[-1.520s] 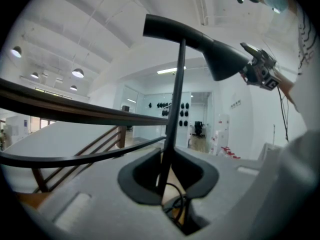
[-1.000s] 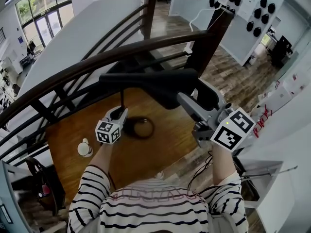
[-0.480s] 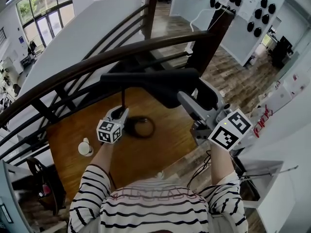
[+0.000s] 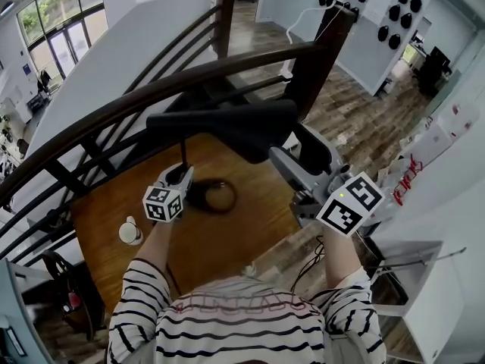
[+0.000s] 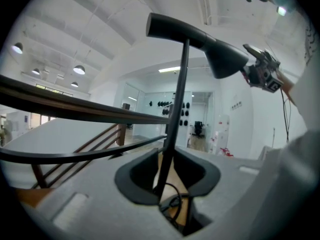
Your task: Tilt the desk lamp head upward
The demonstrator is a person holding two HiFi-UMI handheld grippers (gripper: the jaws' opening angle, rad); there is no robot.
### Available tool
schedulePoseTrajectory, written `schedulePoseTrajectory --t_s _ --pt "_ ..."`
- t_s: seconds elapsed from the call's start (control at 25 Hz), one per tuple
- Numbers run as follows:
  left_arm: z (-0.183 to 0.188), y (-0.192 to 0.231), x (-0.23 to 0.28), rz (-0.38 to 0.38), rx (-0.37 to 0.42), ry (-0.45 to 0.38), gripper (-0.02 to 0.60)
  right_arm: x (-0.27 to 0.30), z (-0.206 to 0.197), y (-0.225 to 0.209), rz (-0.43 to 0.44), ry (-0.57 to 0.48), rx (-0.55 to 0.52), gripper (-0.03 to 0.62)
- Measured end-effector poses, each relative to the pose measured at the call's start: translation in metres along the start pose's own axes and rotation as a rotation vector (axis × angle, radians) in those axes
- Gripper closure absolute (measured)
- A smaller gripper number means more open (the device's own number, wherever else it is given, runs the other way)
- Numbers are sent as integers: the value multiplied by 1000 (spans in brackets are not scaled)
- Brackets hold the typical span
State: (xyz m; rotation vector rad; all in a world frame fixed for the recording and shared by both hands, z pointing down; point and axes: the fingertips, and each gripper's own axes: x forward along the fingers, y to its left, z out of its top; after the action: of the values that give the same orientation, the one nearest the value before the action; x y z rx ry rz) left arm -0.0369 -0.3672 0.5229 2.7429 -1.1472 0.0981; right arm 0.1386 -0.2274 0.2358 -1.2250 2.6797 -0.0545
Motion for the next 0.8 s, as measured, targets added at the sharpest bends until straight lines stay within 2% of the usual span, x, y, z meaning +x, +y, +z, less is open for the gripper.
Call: schedulePoseTrajectory --t_s 0.12,0.2,0.32,0.56,0.8 --pt "13 -1 -8 6 -45 -55 367 -12 -12 -3 -19 10 29 293" --pt "22 -3 -15 15 -31 -81 362 -19 -22 -5 -32 18 52 294" --pt "35 -13 -26 12 33 -100 331 -27 -36 -8 -54 32 86 293" --pt "51 -39 -55 -37 106 -145 330 -36 -72 -4 -116 21 150 298" --pt "56 -54 -87 -80 106 -152 371 -41 -114 7 -191 13 194 315"
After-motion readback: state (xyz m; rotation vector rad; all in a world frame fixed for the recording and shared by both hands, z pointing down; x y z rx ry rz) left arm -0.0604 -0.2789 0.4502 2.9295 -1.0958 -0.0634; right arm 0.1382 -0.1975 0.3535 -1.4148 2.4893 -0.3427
